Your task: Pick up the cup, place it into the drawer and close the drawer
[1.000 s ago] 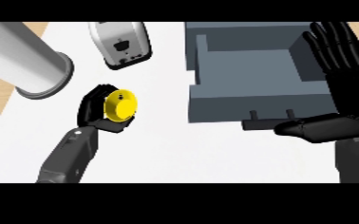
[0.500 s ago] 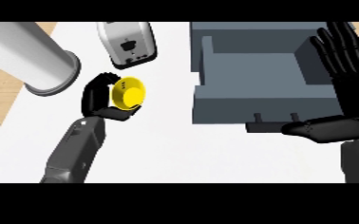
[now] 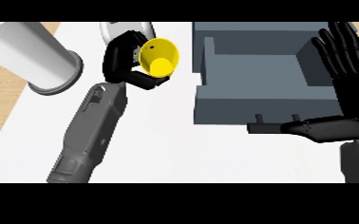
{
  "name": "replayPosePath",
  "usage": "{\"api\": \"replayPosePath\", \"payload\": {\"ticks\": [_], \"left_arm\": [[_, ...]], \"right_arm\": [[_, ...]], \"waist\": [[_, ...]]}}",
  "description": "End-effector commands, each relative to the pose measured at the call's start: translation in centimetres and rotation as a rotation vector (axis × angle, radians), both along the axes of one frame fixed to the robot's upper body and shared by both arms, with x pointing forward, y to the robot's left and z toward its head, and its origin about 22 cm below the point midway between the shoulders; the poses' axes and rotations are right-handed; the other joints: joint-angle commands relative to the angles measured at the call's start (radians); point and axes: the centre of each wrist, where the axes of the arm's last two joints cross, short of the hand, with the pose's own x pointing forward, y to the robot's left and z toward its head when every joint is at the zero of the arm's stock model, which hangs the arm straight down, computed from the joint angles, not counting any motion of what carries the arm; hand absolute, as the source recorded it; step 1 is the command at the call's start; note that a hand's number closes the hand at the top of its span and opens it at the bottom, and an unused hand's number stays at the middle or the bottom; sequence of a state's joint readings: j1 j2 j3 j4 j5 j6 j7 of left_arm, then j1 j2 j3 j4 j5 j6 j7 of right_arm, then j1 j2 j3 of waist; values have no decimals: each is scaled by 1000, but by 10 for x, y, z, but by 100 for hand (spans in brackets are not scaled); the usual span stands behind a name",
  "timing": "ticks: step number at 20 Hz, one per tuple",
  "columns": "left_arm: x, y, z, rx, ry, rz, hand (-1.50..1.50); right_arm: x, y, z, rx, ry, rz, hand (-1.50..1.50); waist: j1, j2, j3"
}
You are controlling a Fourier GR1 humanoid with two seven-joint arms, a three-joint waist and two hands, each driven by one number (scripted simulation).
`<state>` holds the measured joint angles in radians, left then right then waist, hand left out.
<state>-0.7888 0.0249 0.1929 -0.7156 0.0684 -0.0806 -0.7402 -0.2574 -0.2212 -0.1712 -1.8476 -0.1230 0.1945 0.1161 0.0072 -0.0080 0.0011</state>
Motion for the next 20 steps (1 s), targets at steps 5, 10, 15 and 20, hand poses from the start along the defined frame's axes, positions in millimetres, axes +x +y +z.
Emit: {"api": "replayPosePath", "payload": {"ticks": [5,10,15,20], "left_arm": [[15,-76,107,67,8,-49,150],[26,-108,149,121,23,41,150],[31,-134,150,212,171,43,150],[36,-137,130,300,251,96,150]], "right_arm": [[8,13,-10,9,-16,-1,-150],[-1,8,-8,-16,-20,1,-150],[11,11,3,-7,-17,42,-150],[5,15,-3,14,-39,47,-150]], "waist": [[-18,5,0],[-41,11,0],[-69,18,0],[-98,26,1]]}}
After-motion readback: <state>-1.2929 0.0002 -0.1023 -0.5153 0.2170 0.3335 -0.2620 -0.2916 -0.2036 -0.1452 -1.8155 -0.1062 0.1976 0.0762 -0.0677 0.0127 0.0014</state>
